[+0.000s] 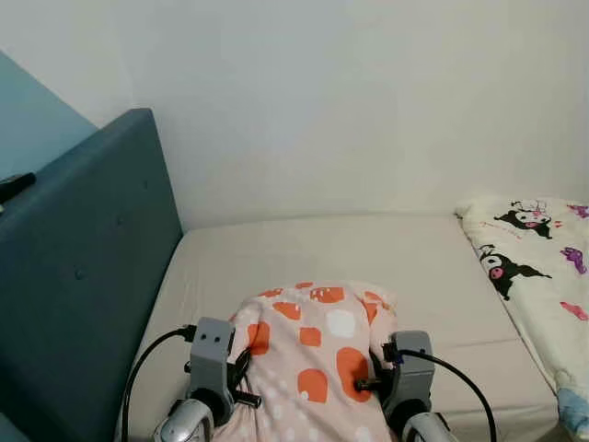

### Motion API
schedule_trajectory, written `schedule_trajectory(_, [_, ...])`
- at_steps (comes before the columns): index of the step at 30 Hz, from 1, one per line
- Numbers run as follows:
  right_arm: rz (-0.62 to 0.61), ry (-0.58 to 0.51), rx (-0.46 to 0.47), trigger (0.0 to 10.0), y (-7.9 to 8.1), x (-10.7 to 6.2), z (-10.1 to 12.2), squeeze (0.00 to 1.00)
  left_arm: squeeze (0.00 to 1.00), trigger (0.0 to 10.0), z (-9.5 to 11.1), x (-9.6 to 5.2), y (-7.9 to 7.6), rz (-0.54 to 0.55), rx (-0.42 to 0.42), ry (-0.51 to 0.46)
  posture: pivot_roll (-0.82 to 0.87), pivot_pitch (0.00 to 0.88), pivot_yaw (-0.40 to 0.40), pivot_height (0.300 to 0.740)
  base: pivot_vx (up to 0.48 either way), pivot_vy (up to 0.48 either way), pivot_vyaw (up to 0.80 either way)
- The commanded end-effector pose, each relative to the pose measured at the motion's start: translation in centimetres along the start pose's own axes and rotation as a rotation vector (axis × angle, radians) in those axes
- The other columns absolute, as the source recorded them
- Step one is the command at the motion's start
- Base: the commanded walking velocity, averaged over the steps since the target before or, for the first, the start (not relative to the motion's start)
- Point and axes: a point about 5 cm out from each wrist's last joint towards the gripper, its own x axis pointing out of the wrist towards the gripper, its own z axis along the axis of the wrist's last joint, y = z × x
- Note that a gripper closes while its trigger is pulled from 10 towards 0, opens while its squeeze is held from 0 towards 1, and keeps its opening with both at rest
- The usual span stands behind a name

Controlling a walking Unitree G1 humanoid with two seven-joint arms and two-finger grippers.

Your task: Clean up the room

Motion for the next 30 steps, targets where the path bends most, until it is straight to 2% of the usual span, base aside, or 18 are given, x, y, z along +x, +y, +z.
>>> schedule_trajectory(1, [0.033, -0.065, -0.004, 10.0, 0.67, 0.23, 1.09, 0.00, 0.00, 10.0, 0.72, 0.24, -0.39, -0.018, -0.006, -0.050, -0.01, 0.114, 0.001, 0.724, 0.270, 0.000, 0.00])
schedule_trajectory(30, [0.043, -0.057, -0.009, 10.0, 0.62, 0.24, 1.07, 0.00, 0.00, 10.0, 0.65, 0.14, -0.23, -0.014, -0.019, -0.053, -0.01, 0.116, -0.009, 0.724, 0.267, 0.000, 0.00])
